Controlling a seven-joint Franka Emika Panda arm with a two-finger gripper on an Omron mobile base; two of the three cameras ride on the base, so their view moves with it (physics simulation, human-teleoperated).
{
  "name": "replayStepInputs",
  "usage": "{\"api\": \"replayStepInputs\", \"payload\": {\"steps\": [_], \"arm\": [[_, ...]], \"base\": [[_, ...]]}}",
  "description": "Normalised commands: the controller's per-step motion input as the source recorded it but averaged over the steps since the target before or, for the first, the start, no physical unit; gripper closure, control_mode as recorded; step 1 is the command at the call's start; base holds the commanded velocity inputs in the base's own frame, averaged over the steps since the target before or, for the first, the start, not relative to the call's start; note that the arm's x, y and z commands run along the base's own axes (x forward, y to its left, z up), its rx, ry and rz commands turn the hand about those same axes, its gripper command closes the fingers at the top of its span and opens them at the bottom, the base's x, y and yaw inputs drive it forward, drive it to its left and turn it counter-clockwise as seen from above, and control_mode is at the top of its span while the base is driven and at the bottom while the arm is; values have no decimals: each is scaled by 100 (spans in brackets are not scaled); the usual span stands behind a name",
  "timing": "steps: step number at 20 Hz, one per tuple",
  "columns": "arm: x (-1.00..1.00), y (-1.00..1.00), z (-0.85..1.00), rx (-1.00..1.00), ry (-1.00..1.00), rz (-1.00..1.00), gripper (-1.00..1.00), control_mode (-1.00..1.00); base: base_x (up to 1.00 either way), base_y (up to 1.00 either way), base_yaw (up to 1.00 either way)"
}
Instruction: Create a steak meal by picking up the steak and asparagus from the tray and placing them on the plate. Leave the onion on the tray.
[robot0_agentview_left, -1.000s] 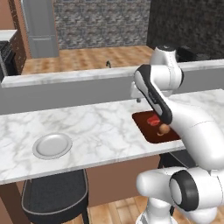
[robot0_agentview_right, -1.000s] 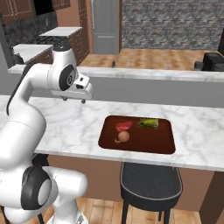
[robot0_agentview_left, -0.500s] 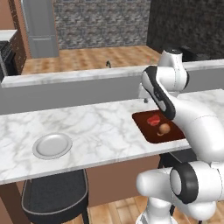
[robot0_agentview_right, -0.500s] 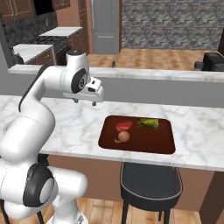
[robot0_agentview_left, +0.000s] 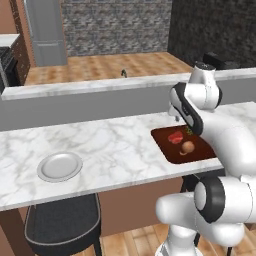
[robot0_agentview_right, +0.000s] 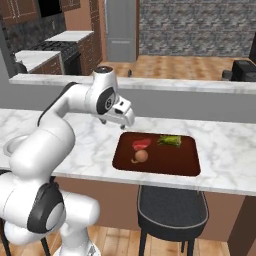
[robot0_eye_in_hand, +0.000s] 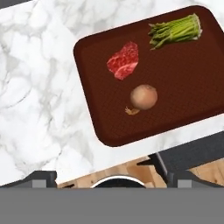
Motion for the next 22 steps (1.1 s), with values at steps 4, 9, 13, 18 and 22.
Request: {"api": "replayStepInputs", "payload": {"steps": [4,9,13,18,22], "arm": [[7,-14,-36,0,13,-15,-100,-100],[28,-9,-47,0,17,-6,-100,-100],[42,-31,-46,1,16,-3,-100,-100],[53,-44,-39,5,12,-5,-100,-100],[51,-33,-36,5,2,-7,-100,-100]], "base": [[0,0,0],[0,0,0],[0,0,0],[0,0,0],[0,0,0]]}}
